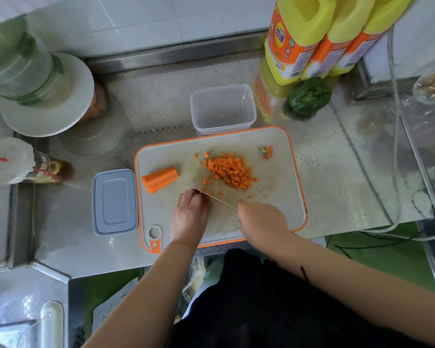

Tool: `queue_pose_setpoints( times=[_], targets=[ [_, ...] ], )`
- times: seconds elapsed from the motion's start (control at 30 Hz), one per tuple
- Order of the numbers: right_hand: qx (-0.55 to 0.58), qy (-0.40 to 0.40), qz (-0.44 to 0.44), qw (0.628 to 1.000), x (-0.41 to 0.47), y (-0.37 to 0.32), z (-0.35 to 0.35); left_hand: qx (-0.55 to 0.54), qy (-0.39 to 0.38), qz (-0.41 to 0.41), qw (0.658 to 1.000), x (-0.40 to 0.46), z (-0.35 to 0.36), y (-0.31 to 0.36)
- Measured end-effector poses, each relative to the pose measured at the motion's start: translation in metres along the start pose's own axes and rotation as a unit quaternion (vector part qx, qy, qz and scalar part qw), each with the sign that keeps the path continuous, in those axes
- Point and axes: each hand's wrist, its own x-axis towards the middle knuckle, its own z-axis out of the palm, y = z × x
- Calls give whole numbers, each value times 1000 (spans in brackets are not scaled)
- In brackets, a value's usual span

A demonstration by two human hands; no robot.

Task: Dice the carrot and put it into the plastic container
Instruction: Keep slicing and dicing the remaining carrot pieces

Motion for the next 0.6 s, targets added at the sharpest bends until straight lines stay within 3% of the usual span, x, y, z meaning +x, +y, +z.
queue_pose_setpoints(
  times=[0.33, 0.6],
  targets=[
    [160, -56, 24, 985, 21, 13, -1, -24, 18, 9, 1000, -3, -4, 0],
    [109, 25, -21, 994, 3, 7, 1, -10, -9, -4, 1000, -8, -13, 0]
  ],
)
